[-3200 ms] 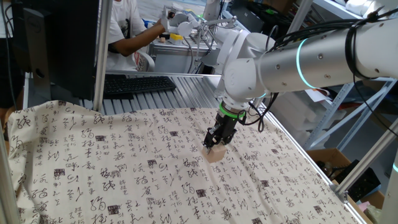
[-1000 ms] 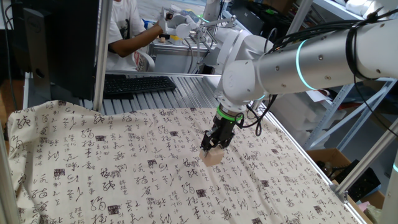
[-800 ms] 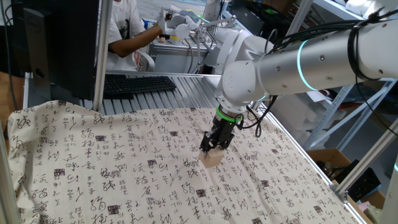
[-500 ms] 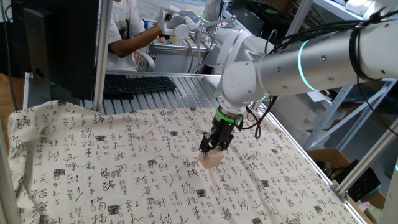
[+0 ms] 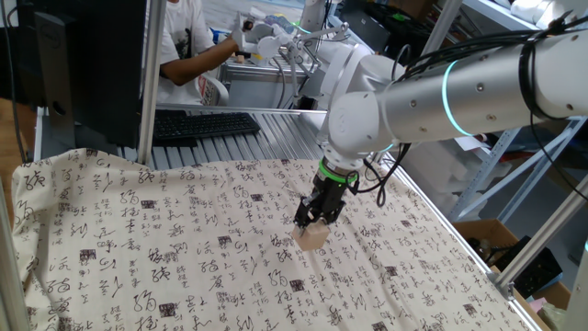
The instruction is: Pick up the small block on the left and move it to the right
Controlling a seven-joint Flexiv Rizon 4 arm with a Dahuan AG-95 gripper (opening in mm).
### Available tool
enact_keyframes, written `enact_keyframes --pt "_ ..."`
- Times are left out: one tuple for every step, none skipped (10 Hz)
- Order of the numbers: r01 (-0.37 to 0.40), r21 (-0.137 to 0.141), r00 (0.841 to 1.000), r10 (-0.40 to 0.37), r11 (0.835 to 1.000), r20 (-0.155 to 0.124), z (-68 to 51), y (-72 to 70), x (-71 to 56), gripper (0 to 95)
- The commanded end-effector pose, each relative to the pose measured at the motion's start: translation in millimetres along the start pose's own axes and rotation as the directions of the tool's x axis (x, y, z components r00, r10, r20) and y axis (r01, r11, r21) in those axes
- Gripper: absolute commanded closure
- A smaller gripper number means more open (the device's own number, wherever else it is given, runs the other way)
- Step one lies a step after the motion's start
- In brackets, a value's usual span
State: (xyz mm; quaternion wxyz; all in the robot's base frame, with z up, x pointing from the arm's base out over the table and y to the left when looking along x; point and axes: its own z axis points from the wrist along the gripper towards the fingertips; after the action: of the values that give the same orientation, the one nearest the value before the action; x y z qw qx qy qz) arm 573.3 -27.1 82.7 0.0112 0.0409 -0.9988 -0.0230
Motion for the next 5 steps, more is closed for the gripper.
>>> enact_keyframes --pt "-0.008 -0.001 1.0 0.008 1.0 0.0 0.3 1.8 2.1 95.0" --pt "-0.011 -0.001 1.0 0.011 1.0 0.0 0.7 2.4 2.7 95.0" --pt "-0.013 0.0 1.0 0.013 1.0 0.0 1.1 2.6 3.1 95.0" --pt "-0.015 0.0 1.0 0.015 1.0 0.0 1.6 2.9 3.6 95.0" --pt "-0.017 0.0 1.0 0.017 1.0 0.0 2.1 3.2 4.0 95.0"
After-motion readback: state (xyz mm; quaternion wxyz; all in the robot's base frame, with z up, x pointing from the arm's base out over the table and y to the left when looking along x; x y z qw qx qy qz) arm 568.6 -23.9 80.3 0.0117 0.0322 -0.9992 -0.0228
